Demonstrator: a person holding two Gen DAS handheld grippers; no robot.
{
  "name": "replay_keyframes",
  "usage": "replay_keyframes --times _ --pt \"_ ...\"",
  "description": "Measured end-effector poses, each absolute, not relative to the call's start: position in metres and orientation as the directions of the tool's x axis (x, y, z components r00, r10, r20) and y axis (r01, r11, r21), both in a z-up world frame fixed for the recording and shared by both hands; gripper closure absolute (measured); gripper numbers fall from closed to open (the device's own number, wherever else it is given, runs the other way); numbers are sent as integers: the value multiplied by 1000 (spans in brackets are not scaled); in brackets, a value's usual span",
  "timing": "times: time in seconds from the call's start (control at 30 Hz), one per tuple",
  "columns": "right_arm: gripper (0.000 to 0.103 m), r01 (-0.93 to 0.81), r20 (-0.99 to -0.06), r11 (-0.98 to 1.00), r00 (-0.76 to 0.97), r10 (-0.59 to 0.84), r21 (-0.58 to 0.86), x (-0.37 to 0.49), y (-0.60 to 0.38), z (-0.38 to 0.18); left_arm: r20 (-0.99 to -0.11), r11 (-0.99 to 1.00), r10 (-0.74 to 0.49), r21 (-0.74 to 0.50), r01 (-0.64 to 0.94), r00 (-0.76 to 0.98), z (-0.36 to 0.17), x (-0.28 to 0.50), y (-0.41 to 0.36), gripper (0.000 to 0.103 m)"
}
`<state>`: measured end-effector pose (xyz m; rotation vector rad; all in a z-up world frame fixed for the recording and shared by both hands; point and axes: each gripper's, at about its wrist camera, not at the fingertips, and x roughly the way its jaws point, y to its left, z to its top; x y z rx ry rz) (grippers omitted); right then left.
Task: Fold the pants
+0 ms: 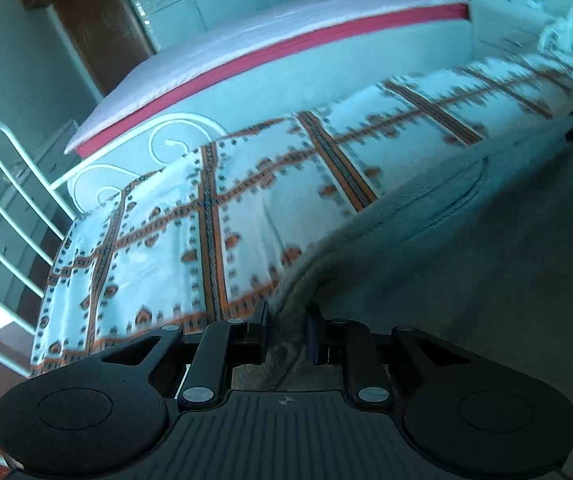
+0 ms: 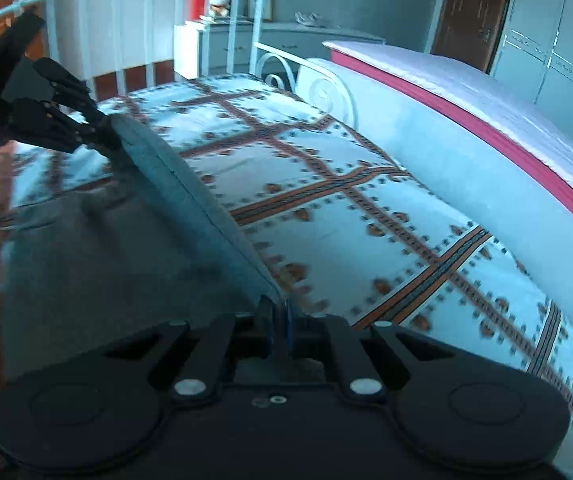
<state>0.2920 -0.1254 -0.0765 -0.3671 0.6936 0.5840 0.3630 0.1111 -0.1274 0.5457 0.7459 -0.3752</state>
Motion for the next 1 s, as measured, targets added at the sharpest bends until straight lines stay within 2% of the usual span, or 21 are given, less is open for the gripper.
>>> replay_keyframes --times 0.23,0.37,0.47,0.53,0.67,0.7,0.77,0.83,0.9,1.0 --pt "103 -685 -721 727 526 451 -45 192 -94 -102 -768 772 -72 361 524 636 -158 284 137 84" --pt "103 -661 -762 750 479 437 15 172 -79 -138 -789 792 -59 335 510 611 -182 260 138 84" --pt "103 -647 -783 762 477 400 -5 168 -71 -163 -783 802 -33 350 484 621 -189 252 135 83" --pt "98 -637 -790 771 470 393 5 166 -69 -172 -787 813 -4 357 460 616 -186 250 134 73" --pt "84 -664 -776 746 496 389 -50 152 -60 -168 -834 850 -10 283 444 551 -179 247 147 26" --pt "80 -673 -766 738 500 405 -50 150 -57 -164 -846 876 -21 241 418 532 -178 246 156 23" --pt "77 -691 -754 721 499 428 -48 147 -50 -162 -869 933 -56 130 336 492 -176 247 177 23" --pt "77 -702 -752 710 492 438 -46 149 -41 -165 -886 982 -124 -44 184 448 -176 252 204 22" --pt "77 -704 -757 708 491 431 -54 153 -34 -170 -893 975 -211 -220 24 397 -182 255 227 22" --pt "78 -705 -760 706 490 426 -59 155 -28 -175 -877 918 -302 -373 -134 374 -195 256 241 22"
